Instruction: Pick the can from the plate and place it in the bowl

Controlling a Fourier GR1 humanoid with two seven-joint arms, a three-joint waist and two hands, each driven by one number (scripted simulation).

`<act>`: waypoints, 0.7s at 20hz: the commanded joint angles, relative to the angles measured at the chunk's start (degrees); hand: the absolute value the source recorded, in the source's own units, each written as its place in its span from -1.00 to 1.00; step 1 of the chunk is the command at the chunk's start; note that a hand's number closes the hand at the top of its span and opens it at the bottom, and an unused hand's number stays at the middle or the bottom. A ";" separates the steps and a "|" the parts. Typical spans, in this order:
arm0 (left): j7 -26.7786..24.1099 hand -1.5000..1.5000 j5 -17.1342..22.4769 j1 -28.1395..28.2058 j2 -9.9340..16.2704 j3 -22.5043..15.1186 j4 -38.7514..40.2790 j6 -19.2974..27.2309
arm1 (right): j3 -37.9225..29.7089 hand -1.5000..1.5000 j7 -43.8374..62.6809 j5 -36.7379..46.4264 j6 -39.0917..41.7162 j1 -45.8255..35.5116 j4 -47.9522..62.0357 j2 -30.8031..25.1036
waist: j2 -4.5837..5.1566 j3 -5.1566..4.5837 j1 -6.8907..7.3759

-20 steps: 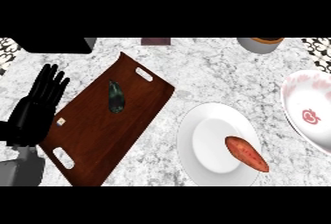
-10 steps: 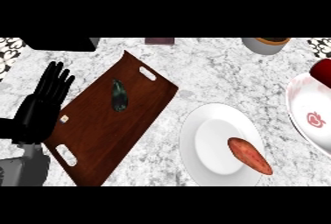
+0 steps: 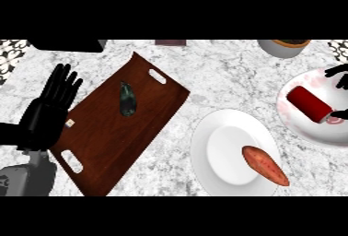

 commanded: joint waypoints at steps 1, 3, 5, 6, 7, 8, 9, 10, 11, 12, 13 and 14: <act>0.14 0.00 -0.90 -0.12 -0.01 -0.20 -0.25 0.53 | -1.56 -1.00 -9.07 -0.79 1.58 -2.29 7.55 2.26 | -0.06 0.09 -0.59; -0.80 0.00 1.18 2.09 1.65 1.53 -0.80 -2.26 | -4.22 -1.00 -10.75 -3.43 3.74 -3.84 8.94 2.35 | -0.17 0.07 -0.40; -1.07 0.00 -0.69 -0.19 -0.04 0.47 1.82 -0.01 | -8.57 -1.00 -10.94 -7.99 5.98 -5.78 9.80 2.56 | -0.14 0.07 -1.22; -0.20 0.00 -0.76 0.68 -0.94 -0.14 -0.87 1.18 | -10.68 -1.00 -9.43 -10.32 6.93 -7.20 10.59 3.77 | -0.28 0.11 -0.60; 0.08 0.00 -0.47 -0.72 0.11 0.43 0.54 0.42 | -13.59 -1.00 -10.23 -13.42 8.62 -7.11 11.67 3.47 | -0.10 0.16 -1.12; 0.34 0.00 1.11 0.98 1.06 1.47 -0.04 -1.10 | -15.43 -1.00 -9.48 -15.33 12.34 -8.59 12.40 1.19 | -0.39 0.07 -1.02; -0.78 0.00 -0.18 0.29 -0.30 0.34 0.59 -0.15 | -17.28 -1.00 -8.56 -17.02 12.03 -9.80 13.77 2.07 | -0.11 0.10 -0.94; 0.34 0.00 0.74 0.83 0.17 0.61 -0.62 -0.64 | -18.97 -1.00 -8.53 -18.43 12.99 -9.00 15.73 1.01 | -0.10 0.14 -0.73; -2.52 0.00 -1.10 0.75 -0.32 0.66 1.37 0.00 | -19.73 -1.00 -10.75 -18.78 15.08 -7.95 16.76 -2.11 | 0.22 0.15 -1.23; -1.30 0.00 1.10 1.91 0.73 1.48 -0.35 -1.80 | -20.81 -1.00 -9.79 -19.44 14.61 -8.13 18.01 -2.88 | -0.03 0.11 -0.82; -1.76 0.00 -0.69 0.75 -0.53 0.27 -0.07 -0.14 | -21.32 -1.00 -7.43 -19.78 15.70 -10.39 18.69 -4.11 | -0.06 0.07 -1.02; -0.59 0.00 0.79 0.75 1.06 1.43 0.38 -1.59 | -22.24 -1.00 -7.47 -20.18 16.35 -9.43 19.99 -7.36 | 0.26 0.15 -0.67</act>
